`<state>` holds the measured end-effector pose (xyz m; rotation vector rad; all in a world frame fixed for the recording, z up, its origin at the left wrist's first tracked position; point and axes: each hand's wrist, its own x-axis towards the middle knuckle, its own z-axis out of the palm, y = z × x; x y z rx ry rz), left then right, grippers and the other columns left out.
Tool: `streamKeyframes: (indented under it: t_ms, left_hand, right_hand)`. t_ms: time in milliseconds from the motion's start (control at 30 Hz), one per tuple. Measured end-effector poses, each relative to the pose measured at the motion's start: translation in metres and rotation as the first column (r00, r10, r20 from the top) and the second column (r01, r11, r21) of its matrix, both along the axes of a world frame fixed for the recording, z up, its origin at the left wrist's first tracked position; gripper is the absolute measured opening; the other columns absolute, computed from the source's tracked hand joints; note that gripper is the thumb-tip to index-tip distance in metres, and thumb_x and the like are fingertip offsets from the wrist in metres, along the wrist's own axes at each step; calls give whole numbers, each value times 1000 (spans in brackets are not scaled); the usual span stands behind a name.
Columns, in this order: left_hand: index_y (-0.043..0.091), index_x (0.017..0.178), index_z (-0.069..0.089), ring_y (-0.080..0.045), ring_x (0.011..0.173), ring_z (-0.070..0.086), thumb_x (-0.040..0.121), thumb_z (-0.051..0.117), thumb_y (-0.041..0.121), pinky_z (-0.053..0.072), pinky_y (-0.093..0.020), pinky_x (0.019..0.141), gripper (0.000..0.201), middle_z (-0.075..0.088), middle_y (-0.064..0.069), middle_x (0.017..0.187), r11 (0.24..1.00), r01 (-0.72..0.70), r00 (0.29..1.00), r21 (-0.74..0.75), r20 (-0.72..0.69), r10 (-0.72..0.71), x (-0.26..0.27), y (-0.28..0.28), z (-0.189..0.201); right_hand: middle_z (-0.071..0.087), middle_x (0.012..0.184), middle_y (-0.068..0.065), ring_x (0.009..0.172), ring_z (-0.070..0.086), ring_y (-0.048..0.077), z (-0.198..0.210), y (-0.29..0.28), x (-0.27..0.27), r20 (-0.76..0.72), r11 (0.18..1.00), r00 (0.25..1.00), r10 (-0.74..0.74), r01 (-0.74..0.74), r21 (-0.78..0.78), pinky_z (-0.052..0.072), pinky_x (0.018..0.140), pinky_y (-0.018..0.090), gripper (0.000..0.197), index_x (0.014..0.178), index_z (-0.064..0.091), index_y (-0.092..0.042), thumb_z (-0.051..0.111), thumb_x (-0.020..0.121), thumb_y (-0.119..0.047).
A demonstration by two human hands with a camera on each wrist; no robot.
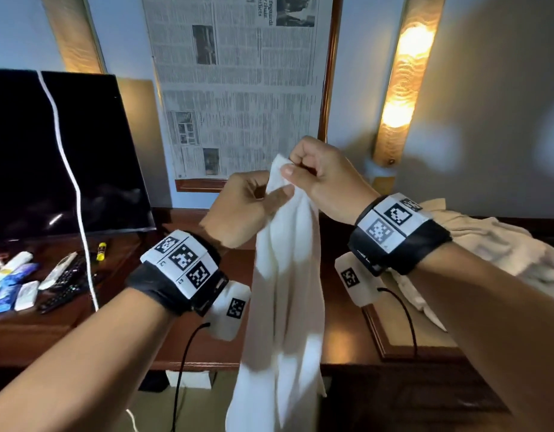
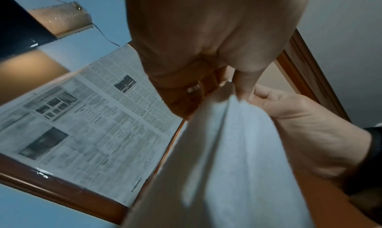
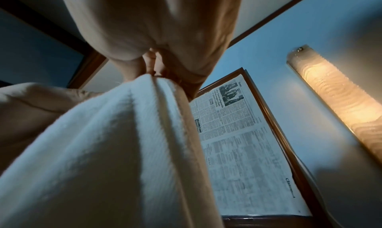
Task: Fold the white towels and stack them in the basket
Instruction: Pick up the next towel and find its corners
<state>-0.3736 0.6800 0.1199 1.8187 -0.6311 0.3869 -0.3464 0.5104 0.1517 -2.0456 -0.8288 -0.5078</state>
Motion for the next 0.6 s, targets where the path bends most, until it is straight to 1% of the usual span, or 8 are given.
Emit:
streamKeyframes:
  t_ms: [67,167,233,300,367,433,533,600]
  left_hand:
    - [10,61,49,-18,46,38,100,62,20,30,-27,48,42,45,-6,52,998,-31,999,59,-13,32,4,3,2]
    - [11,62,48,-21,45,36,102,58,21,28,-27,46,43,44,-8,50,995,-33,999,97,-30,37,10,1,4]
    - [12,63,48,-20,42,33,104,55,22,24,-26,44,42,43,-6,48,996,-24,1000,87,-14,25,16,-5,4]
    - [12,65,49,-19,41,34,105,54,22,25,-26,44,41,44,-3,47,995,-26,1000,96,17,25,23,-10,6]
    - [15,64,49,-18,44,35,105,54,21,27,-28,46,41,44,-2,48,992,-32,999,121,43,27,28,-14,10]
    - [14,64,47,-18,47,35,104,54,18,27,-28,47,41,42,-4,52,988,-50,997,144,69,40,31,-15,12]
    - [13,70,55,-20,53,38,104,55,20,27,-28,51,35,43,-8,59,980,-120,990,161,88,107,39,-9,10]
    - [16,78,63,-18,60,42,103,57,24,31,-29,56,27,48,-8,66,974,-171,984,151,82,160,44,-1,7]
  right_hand:
    - [48,69,-2,62,44,6,-2,-6,3,24,999,999,-22,23,-48,36,60,19,16,87,52,-4,59,96,-14]
    - [46,68,-5,62,42,4,-6,-14,7,6,999,1000,-1,1,-45,34,61,19,15,88,52,-4,60,95,-14]
    - [53,73,1,68,49,8,-9,-18,11,-38,998,999,31,-29,63,39,66,24,14,88,53,-6,62,94,-15]
    - [57,79,7,73,53,17,-20,-21,13,-133,970,988,81,-47,239,42,70,31,19,92,56,-3,64,92,-20]
    - [64,87,11,79,60,22,-45,-25,11,-314,904,923,223,-75,421,49,73,36,23,104,60,3,63,95,-18]
    - [67,90,12,80,64,22,-82,-31,9,-468,875,823,322,-69,479,53,73,34,22,102,65,2,64,94,-18]
    - [72,91,15,77,67,25,-129,-50,12,-600,857,717,355,6,515,57,73,35,35,92,72,-7,82,75,-36]
    - [72,88,14,73,67,24,-142,-63,21,-604,810,678,420,20,586,57,70,32,49,84,71,-10,92,57,-45]
